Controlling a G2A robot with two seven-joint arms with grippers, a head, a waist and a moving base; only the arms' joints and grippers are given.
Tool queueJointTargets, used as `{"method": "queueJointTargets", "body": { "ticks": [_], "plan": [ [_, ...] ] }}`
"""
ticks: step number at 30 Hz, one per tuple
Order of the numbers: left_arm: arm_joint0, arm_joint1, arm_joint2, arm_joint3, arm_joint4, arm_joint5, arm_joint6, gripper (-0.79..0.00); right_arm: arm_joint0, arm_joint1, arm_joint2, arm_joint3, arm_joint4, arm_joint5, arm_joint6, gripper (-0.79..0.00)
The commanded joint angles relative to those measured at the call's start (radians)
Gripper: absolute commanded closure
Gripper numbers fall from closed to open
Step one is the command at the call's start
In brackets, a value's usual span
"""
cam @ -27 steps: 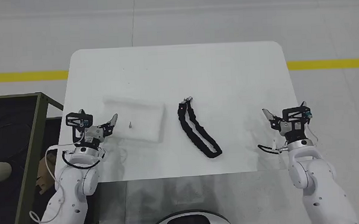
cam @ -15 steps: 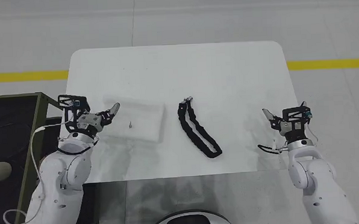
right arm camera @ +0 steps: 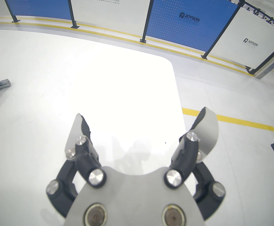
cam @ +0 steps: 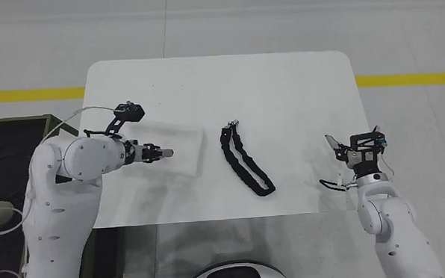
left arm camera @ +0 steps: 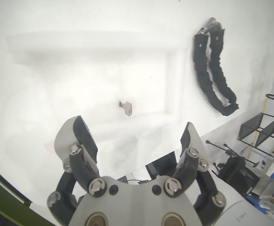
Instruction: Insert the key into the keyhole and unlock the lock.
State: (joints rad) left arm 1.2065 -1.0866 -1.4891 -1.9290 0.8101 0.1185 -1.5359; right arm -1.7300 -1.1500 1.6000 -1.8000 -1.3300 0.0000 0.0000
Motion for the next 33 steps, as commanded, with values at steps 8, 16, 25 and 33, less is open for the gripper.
{"method": "queueJointTargets", "body": {
  "ticks": [8,16,25,33],
  "plan": [
    [-0.089,0.037,0.121,0.114,-0.026,0.050,0.000,-0.372,0.000,0.000,0.000,0.000,0.000,0.000,0.000,-0.785],
    [-0.143,0.073,0.206,0.160,-0.066,0.082,0.000,-0.277,0.000,0.000,0.000,0.000,0.000,0.000,0.000,-0.785],
    [-0.186,0.110,0.270,0.196,-0.076,0.119,0.000,-0.219,0.000,0.000,0.000,0.000,0.000,0.000,0.000,-0.785],
    [-0.203,0.132,0.285,0.196,-0.095,0.141,0.000,0.000,0.000,0.000,0.000,0.000,0.000,0.000,0.000,-0.785]
  ]
}}
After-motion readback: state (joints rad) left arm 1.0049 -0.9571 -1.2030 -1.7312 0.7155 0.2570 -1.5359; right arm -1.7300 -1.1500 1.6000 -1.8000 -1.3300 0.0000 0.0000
